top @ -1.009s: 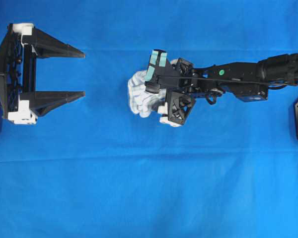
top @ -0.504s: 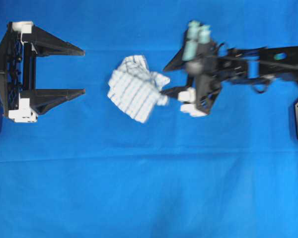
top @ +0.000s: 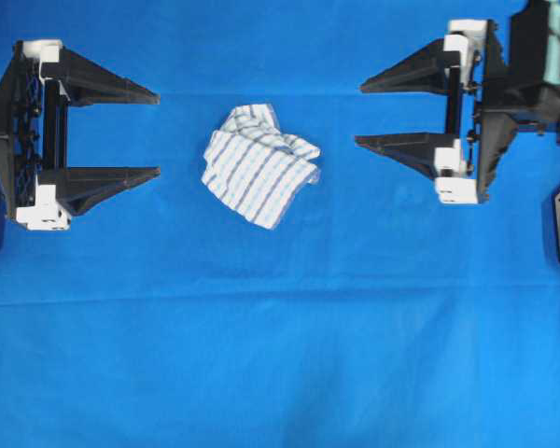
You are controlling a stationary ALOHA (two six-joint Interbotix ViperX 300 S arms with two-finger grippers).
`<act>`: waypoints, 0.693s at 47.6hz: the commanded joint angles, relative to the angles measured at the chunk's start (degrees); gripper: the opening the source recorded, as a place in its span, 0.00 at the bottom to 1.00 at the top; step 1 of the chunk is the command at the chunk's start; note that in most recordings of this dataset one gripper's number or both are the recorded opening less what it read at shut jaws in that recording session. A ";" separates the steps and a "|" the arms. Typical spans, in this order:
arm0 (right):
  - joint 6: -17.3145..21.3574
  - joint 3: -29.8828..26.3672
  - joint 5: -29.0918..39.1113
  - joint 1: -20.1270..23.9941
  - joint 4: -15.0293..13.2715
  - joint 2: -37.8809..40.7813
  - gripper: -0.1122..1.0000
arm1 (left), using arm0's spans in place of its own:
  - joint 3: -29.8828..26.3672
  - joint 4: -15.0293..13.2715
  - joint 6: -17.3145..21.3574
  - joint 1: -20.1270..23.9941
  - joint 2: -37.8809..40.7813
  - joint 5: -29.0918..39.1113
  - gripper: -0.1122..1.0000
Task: Hand over the towel.
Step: 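Release the towel on the table and retract the right gripper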
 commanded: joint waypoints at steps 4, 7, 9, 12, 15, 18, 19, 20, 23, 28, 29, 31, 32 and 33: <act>-0.09 -0.35 -1.93 0.09 -0.18 0.44 0.72 | -0.62 -0.09 0.09 0.35 -0.18 -0.26 0.94; -0.18 -0.44 -2.02 0.09 -0.18 0.70 0.72 | -0.62 -0.09 0.09 0.35 -0.18 -0.26 0.94; -0.18 -0.44 -2.02 0.09 -0.18 0.62 0.72 | -0.62 -0.09 0.18 0.26 -0.26 -0.18 0.94; -0.18 -0.26 -1.93 0.09 -0.18 0.09 0.72 | -0.44 -0.09 0.62 0.35 -0.88 0.53 0.94; -0.18 0.44 -1.58 0.09 -0.18 -1.58 0.72 | -0.09 -0.09 0.79 0.35 -2.20 1.76 0.94; -0.18 1.23 -0.97 0.09 -0.18 -3.87 0.72 | 0.44 -0.09 0.79 0.35 -4.57 3.96 0.94; -0.18 1.67 -0.53 0.09 -0.18 -4.75 0.72 | 0.70 -0.09 0.79 0.26 -5.45 4.75 0.94; -0.18 1.93 -0.09 0.09 -0.18 -5.62 0.72 | 0.97 -0.09 0.79 0.26 -6.24 5.63 0.94; -0.09 3.60 1.49 0.09 -0.18 -9.05 0.72 | 1.93 -0.09 0.97 0.26 -9.14 8.00 0.94; -0.18 7.12 3.25 0.09 -0.18 -14.85 0.72 | 4.39 0.00 1.14 0.35 -14.85 11.25 0.94; -0.18 7.91 3.43 0.09 -0.18 -16.00 0.72 | 5.27 0.00 1.14 0.35 -16.52 12.04 0.94; -0.18 9.67 3.43 0.09 -0.18 -18.37 0.72 | 6.33 0.09 1.23 0.35 -18.72 12.92 0.94; -0.09 11.07 3.52 0.09 -0.18 -20.21 0.72 | 6.94 0.09 1.23 0.35 -19.95 13.45 0.94; -0.09 11.95 3.43 0.09 -0.18 -21.45 0.72 | 7.65 0.18 1.23 0.35 -21.18 13.97 0.94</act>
